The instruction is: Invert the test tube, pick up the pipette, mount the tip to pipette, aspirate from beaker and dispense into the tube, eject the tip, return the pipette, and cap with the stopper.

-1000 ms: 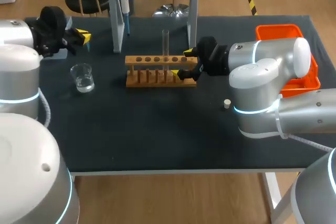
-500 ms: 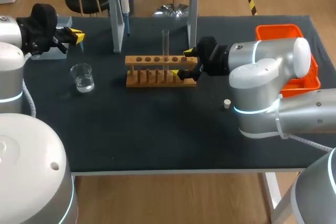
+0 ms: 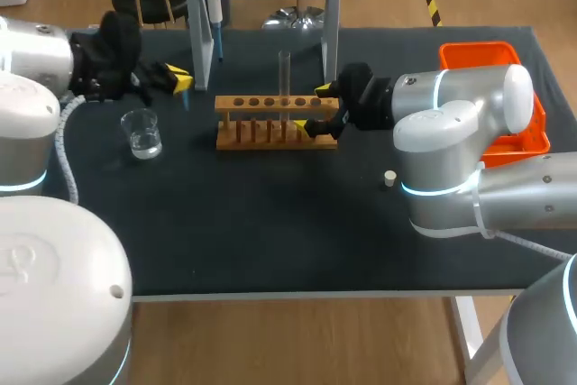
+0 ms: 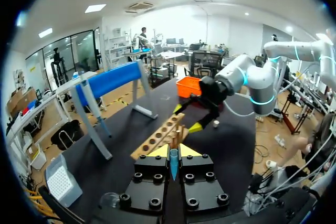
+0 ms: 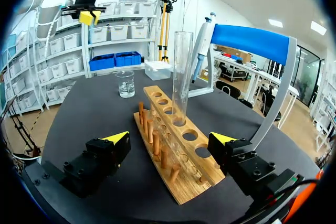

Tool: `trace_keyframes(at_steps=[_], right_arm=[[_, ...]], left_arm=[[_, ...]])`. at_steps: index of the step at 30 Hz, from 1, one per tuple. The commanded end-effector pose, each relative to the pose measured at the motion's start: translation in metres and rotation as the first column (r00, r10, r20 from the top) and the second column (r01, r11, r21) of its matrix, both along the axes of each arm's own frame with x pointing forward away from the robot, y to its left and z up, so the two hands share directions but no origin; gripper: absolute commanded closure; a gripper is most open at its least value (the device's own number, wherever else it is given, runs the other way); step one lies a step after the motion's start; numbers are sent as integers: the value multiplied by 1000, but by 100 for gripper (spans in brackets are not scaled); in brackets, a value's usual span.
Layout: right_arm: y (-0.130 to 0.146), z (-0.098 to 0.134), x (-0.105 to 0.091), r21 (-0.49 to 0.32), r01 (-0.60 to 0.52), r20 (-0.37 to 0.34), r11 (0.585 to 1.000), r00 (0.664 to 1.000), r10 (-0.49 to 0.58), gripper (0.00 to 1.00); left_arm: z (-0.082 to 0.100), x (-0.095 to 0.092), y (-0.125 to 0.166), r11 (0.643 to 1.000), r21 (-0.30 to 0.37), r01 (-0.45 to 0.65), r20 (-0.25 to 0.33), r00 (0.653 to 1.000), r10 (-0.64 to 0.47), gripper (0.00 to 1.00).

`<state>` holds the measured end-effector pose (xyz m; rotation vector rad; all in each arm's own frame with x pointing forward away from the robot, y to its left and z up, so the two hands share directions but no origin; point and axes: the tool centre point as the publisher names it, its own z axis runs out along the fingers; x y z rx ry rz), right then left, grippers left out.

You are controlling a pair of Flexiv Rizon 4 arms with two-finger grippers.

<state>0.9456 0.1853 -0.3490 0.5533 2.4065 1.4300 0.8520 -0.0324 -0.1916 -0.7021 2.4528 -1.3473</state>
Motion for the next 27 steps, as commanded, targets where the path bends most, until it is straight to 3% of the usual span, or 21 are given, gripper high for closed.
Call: trace_keyframes(at_steps=[1,6,10,12,27], right_arm=[[0,0,-1,1,1,1,1000,1000,-1,0],[0,0,-1,1,1,1,1000,1000,-1,0],[0,0,-1,1,1,1,1000,1000,-1,0],[0,0,-1,1,1,1,1000,1000,-1,0],[0,0,-1,1,1,1,1000,1000,-1,0]], left_arm=[[6,-23,-30,1000,28,-11,-23,1000,12,100],[6,-44,-70,998,-12,64,9,998,-64,100],[6,-54,-94,993,7,119,34,992,-119,100],[8,-58,-102,989,0,148,86,985,-148,100],[12,-70,-141,974,-4,225,86,971,-224,100]])
